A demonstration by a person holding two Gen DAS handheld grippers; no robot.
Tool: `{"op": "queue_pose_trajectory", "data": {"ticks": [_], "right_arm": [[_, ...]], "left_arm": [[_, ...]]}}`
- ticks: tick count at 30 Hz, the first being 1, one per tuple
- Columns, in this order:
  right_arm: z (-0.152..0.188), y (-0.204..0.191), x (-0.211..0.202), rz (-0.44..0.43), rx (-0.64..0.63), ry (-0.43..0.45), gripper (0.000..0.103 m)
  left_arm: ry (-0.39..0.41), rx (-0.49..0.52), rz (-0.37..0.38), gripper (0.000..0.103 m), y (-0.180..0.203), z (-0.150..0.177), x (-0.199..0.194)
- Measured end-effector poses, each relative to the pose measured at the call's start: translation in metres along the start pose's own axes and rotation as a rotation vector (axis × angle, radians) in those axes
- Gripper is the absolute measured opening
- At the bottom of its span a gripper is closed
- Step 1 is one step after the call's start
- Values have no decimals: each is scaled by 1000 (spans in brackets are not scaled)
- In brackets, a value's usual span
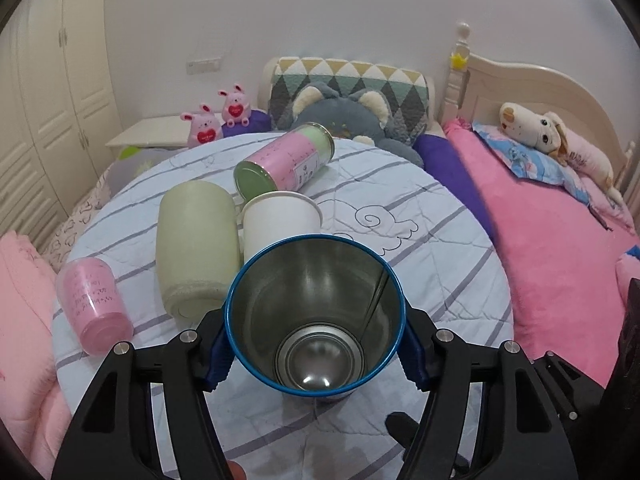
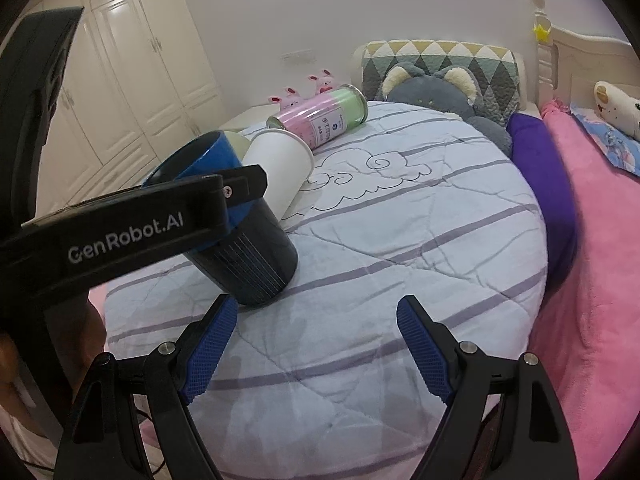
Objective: Flip cup upright
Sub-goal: 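Rotate the cup mouth-up with the left gripper and lower it onto the table, then open the left gripper and withdraw it from the upright cup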
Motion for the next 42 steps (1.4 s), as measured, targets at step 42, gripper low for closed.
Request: {"op": "queue_pose_trajectory", "data": {"ticks": [42], "right_arm": [[-1, -74, -76, 44, -145, 200, 84]], "left_arm": [[284, -19, -246, 103, -66, 50, -164]]}}
Point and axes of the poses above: each gripper's, at about its wrist camera, not at the fingertips, and x roughly the way its jaws point, y to its right, z to its underside, the point moved 5 cm from there along x, roughly the way its jaws point, and after that the axes turned 6 degrees about x, right-handed, at the moved point
